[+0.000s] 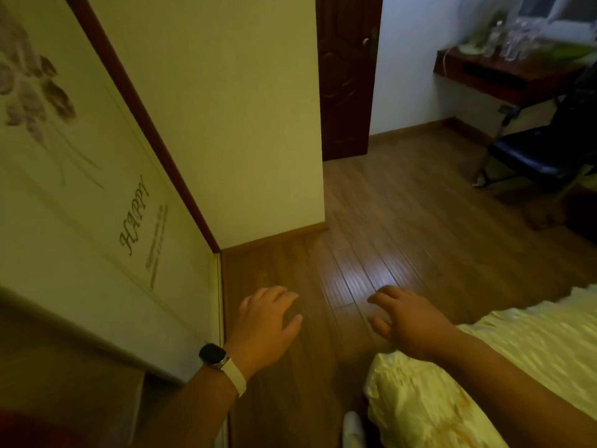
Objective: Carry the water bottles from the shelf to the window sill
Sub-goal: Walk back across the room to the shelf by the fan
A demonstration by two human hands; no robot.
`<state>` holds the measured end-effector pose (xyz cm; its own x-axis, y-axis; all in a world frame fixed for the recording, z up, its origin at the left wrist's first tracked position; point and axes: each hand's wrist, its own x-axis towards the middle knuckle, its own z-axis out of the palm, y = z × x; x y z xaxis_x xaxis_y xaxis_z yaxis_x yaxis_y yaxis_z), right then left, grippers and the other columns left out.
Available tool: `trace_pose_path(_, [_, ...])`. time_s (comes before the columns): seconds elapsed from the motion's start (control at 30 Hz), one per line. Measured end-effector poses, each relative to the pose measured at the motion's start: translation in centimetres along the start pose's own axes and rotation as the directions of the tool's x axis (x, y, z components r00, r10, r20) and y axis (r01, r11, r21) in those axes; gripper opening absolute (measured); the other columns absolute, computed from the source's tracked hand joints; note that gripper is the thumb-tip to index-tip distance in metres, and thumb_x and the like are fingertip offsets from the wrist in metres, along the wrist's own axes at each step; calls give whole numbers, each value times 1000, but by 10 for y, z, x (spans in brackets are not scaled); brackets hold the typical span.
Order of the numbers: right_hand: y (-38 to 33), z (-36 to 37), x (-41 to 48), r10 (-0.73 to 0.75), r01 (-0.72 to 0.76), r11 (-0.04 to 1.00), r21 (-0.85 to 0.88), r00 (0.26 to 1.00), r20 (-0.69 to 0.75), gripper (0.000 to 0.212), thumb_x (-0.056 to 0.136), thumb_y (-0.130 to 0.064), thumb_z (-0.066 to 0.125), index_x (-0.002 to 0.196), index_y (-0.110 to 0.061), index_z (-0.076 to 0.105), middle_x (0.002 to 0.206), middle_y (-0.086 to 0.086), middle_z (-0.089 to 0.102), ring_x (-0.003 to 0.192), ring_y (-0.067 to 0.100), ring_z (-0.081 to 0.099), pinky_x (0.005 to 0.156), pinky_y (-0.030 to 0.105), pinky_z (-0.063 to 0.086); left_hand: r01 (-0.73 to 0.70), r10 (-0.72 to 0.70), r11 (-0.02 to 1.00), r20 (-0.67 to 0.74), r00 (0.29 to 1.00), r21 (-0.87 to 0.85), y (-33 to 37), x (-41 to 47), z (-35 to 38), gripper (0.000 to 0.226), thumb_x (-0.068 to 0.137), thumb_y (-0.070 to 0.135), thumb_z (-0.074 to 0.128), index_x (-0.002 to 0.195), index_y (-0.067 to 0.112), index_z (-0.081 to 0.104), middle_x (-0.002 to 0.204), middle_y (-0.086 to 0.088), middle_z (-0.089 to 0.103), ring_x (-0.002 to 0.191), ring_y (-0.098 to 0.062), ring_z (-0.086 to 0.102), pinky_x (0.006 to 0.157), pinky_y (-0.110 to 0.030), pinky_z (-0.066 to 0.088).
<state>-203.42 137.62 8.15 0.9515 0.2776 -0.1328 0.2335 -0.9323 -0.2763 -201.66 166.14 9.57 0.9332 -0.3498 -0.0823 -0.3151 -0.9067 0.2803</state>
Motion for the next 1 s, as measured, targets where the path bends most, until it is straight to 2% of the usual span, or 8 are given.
trace_pose_path(0.17, [41, -40, 74, -30, 30, 999, 14, 999, -35, 52, 96, -56, 42, 141, -31, 46, 144, -6, 47, 125, 15, 47, 100, 33, 43, -33, 34, 999, -40, 999, 38, 10, 92, -16, 49, 99, 50, 42, 145, 33, 42, 151, 8, 42, 141, -14, 35, 115, -39, 26])
trace_pose_path(0.4, [89, -81, 134, -4, 6, 1000, 30, 998, -57, 51, 96, -58, 40, 140, -33, 45, 144, -7, 47, 126, 12, 46, 101, 31, 41, -110, 115, 991, -64, 991, 75, 22, 188, -30, 48, 98, 52, 41, 142, 34, 45, 148, 9, 45, 139, -13, 36, 114, -37, 27])
trace_pose_path(0.77, [162, -98, 249, 163, -163, 986, 23, 986, -23, 53, 96, -59, 38, 142, -33, 43, 147, -7, 43, 130, 14, 44, 104, 34, 41, -263, 268, 954, -12, 963, 144, 4, 354, -26, 48, 95, 51, 42, 138, 30, 52, 142, 4, 52, 134, -16, 43, 110, -38, 32])
trace_pose_path(1.0, [207, -137, 348, 274, -274, 962, 4, 962, -13, 53, 95, -59, 38, 142, -35, 42, 146, -10, 43, 130, 11, 42, 105, 33, 41, -355, 357, 931, -6, 934, 84, -6, 506, -43, 45, 97, 49, 45, 137, 29, 52, 140, 6, 52, 130, -15, 44, 106, -34, 33])
